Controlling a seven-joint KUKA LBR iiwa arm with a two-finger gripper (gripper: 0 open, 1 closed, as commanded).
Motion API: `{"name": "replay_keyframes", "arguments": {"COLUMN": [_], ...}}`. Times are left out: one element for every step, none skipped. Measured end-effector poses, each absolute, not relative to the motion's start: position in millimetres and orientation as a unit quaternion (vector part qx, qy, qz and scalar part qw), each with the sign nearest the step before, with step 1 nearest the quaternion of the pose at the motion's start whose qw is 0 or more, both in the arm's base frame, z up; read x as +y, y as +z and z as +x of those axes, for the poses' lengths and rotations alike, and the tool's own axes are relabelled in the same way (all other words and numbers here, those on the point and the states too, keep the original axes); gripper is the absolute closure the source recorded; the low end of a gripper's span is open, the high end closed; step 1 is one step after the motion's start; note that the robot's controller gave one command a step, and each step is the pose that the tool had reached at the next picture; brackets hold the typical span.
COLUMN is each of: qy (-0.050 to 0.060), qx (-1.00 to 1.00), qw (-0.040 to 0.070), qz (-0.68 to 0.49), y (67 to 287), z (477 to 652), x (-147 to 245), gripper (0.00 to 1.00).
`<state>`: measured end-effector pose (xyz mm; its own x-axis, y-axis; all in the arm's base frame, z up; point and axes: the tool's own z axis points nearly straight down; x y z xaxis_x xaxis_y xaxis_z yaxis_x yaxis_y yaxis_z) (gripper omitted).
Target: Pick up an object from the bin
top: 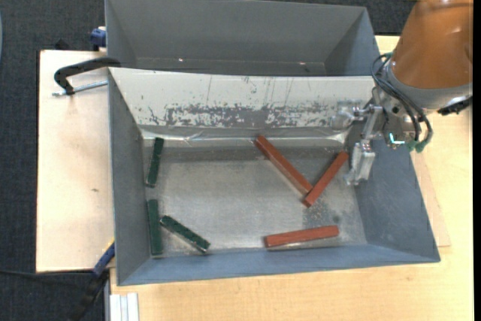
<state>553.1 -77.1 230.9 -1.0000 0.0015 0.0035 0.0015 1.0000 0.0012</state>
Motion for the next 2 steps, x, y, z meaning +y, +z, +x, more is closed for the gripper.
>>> {"name": "replay_keyframes", "arguments": {"qy": [0.000, 0.000], "qx": [-1.000, -1.000], "qw": [-0.002, -0.004], "qz": [0.000, 0.009], "y": [234.5, 230.0], "z": [554.6, 556.6], "x": [-76.8, -76.9], "gripper": [0.00, 0.00]}}
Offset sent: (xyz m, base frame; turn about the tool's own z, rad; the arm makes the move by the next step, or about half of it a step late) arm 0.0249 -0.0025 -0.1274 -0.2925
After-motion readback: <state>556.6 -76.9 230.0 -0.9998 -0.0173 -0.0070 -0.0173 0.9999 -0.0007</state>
